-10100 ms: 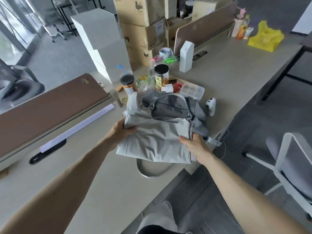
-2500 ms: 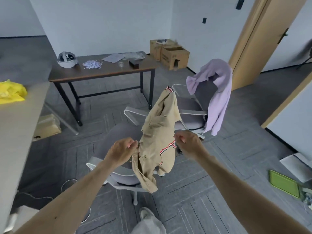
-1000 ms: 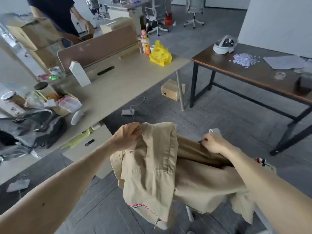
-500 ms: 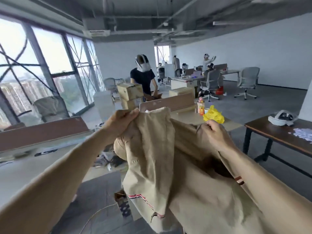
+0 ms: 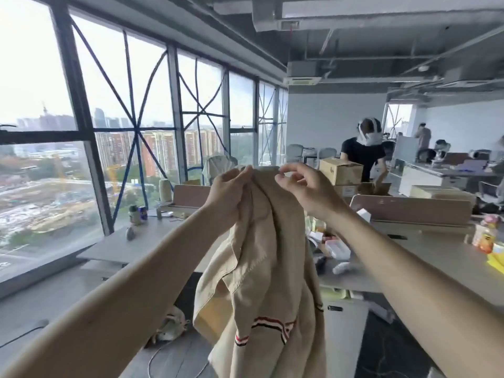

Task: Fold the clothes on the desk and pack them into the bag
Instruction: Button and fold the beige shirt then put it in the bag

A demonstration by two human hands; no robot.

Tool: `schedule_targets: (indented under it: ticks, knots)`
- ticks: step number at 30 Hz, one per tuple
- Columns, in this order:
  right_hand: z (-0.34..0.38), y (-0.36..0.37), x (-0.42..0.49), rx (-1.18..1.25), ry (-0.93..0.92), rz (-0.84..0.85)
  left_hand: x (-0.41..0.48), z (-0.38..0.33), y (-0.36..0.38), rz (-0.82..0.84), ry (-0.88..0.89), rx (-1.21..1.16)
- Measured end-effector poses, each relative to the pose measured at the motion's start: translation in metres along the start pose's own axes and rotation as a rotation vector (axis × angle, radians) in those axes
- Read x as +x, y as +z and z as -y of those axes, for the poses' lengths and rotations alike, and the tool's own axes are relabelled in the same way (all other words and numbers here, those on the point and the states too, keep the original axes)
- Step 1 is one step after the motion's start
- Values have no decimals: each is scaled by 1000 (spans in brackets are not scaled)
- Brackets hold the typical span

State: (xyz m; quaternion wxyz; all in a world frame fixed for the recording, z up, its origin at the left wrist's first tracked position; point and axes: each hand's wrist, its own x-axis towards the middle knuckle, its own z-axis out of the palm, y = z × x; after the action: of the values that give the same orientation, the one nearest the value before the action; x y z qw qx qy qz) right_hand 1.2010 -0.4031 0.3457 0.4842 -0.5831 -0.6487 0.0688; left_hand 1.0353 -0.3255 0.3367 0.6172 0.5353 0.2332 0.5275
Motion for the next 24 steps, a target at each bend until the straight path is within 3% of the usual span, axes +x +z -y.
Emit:
schedule_targets:
  ticks: [3,7,12,19,24]
  knots:
    - [39,45,9,-36,-99,275,-7,-4,-27,8,2,-28]
    - [39,89,28,-35,-151,392,-4,-18,-68,-158,52,-71]
    - [25,142,52,174,-88,375,13,-28,-100,-214,108,-34]
    - [2,193,118,275,-194,327,60,-11,-132,-265,160,182]
    - [-26,218,180,334,-159,319,108,-5,-150,-143,189,285]
